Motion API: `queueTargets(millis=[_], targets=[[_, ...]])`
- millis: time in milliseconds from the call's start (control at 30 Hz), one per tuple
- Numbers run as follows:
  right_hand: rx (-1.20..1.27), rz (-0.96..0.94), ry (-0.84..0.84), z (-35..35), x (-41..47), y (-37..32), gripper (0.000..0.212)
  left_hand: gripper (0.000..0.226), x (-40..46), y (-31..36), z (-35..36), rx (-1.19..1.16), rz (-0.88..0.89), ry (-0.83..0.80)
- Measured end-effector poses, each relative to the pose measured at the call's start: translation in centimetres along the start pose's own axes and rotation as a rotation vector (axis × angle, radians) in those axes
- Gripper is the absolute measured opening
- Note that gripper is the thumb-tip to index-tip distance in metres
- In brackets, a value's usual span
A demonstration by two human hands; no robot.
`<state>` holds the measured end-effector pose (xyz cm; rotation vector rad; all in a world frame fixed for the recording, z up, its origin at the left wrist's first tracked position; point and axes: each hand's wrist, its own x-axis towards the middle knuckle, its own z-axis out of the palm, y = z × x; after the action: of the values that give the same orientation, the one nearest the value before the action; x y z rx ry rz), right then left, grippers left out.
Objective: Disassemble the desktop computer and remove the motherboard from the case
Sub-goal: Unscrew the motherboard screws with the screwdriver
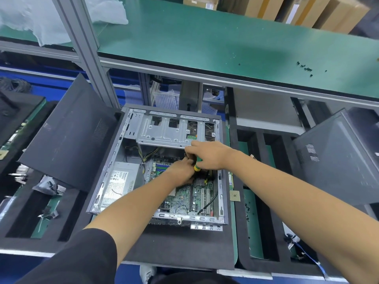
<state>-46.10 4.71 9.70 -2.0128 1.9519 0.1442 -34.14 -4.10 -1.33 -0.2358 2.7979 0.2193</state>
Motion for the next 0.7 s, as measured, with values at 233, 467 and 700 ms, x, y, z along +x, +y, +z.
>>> queueTargets(millis=[233,467,700], targets=[[0.077,0.01,0.028,0.18,0.12,-0.37,0.038,0.04,-0.51,0.05,0.19,0.003,0.008,0.024],[-0.017,0.004,0.007,0.24,-0.12,-0.02,0.033,0.049,-0.4,0.25,0.49,0.023,0.014,0.075],[0.013,0.071,0.002,0.29,-0.24,-0.57,0.013,0.05,-0.23,0.21,0.71,0.011,-0.015,0.058]])
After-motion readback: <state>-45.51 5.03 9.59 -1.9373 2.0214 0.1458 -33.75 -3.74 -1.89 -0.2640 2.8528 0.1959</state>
